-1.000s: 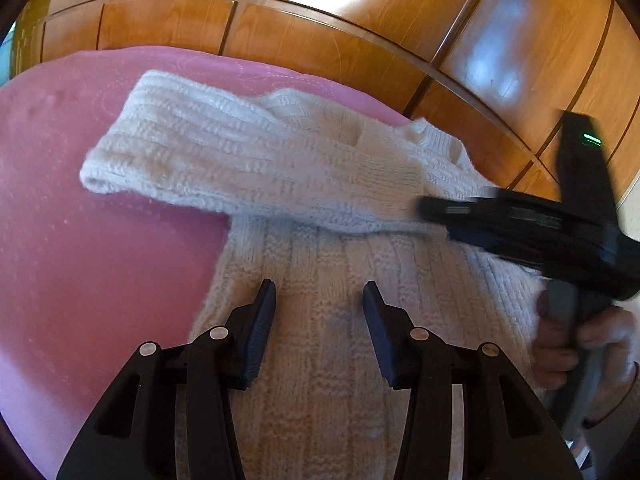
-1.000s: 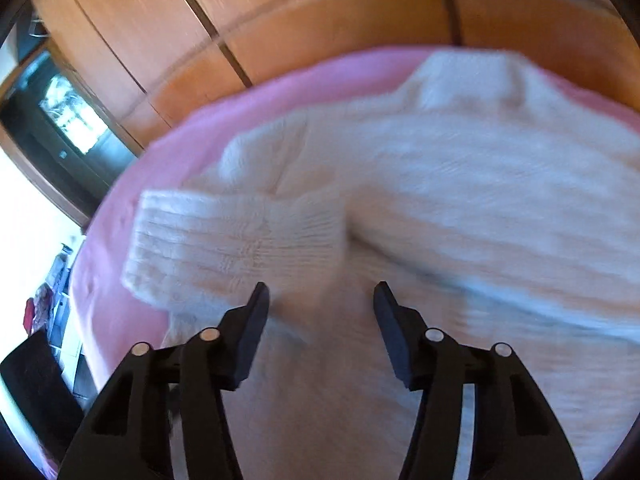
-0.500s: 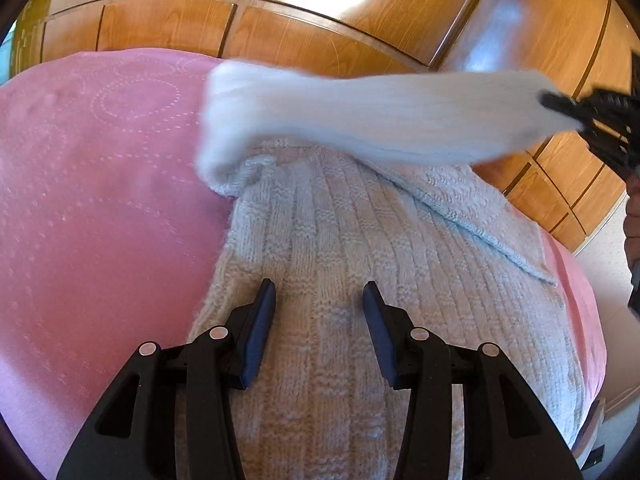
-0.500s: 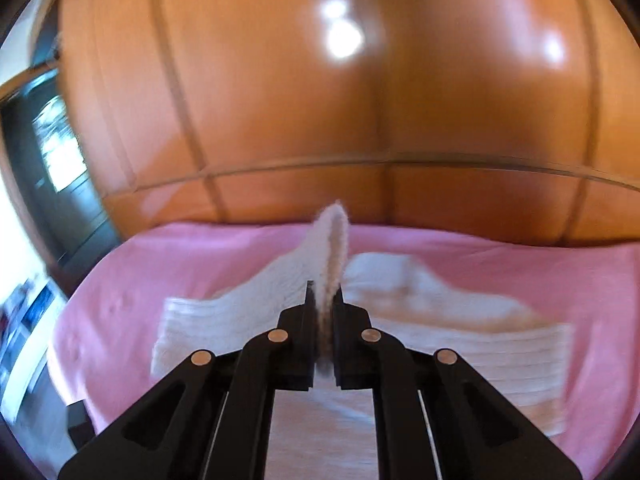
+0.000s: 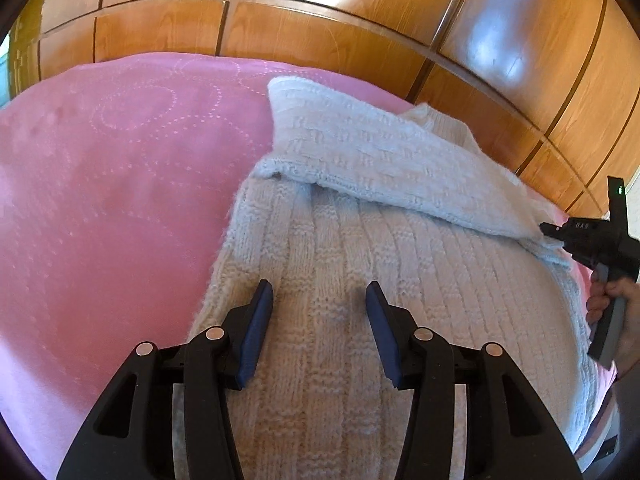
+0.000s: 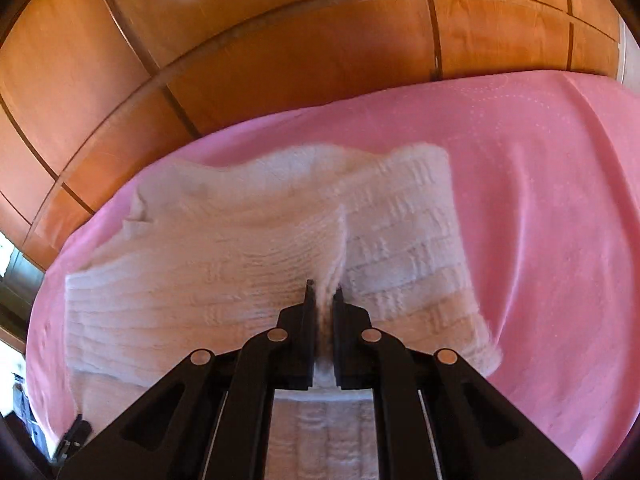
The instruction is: Fold small clothes
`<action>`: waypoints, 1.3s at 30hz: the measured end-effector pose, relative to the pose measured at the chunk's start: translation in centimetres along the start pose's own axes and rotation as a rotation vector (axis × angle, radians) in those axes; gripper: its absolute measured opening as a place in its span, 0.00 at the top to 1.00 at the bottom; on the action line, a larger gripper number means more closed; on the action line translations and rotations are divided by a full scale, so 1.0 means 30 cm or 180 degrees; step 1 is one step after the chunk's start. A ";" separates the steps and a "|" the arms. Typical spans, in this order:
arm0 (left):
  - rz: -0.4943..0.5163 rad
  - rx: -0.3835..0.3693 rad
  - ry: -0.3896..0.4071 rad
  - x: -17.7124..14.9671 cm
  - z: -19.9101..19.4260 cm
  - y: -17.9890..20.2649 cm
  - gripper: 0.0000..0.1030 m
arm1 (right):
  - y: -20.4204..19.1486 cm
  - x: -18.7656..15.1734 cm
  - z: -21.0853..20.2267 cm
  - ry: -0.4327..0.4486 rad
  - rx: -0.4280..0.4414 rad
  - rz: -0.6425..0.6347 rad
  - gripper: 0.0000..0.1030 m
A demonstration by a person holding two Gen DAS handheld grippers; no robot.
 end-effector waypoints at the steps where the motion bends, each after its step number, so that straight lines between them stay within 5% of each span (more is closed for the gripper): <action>1: -0.0019 -0.0001 -0.0014 0.013 -0.008 -0.001 0.54 | -0.003 0.000 -0.003 0.0014 -0.0003 -0.0028 0.94; 3: -0.0088 -0.0077 0.0059 0.051 -0.034 -0.002 0.54 | -0.007 0.000 -0.010 0.0017 -0.0026 -0.0097 0.93; 7: -0.0073 -0.0087 0.0278 0.163 -0.049 0.006 0.54 | -0.042 -0.004 -0.066 0.0246 -0.0076 -0.0239 0.67; 11: 0.0056 0.0007 0.0378 0.280 0.006 0.025 0.54 | -0.101 -0.020 -0.103 0.0353 0.0063 -0.0426 0.57; 15: 0.0111 0.0103 0.0220 0.375 0.152 0.017 0.54 | -0.211 -0.071 -0.039 0.0243 0.0067 -0.0816 0.55; 18: 0.0066 0.0265 0.0024 0.404 0.273 -0.021 0.54 | -0.219 -0.098 0.042 0.0198 -0.0161 -0.0981 0.46; 20: 0.0040 0.0308 -0.0153 0.390 0.359 -0.056 0.54 | -0.197 -0.120 0.081 0.0244 -0.0199 -0.1006 0.43; 25: 0.0073 0.0398 -0.0106 0.387 0.366 -0.057 0.54 | -0.187 -0.138 0.081 0.0357 -0.0142 -0.0999 0.42; 39: 0.0539 0.0499 0.0307 0.345 0.120 0.113 0.54 | -0.181 -0.145 0.084 0.0393 -0.0172 -0.1026 0.40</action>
Point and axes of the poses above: each gripper's, at about its wrist camera, not at the fingertips, and z roughly the way its jaws point, y to its right, x to its top, the point moved 4 cm from there along z, roughly the way its jaws point, and after that the axes turned 12 degrees about z, right-handed, at the moved point
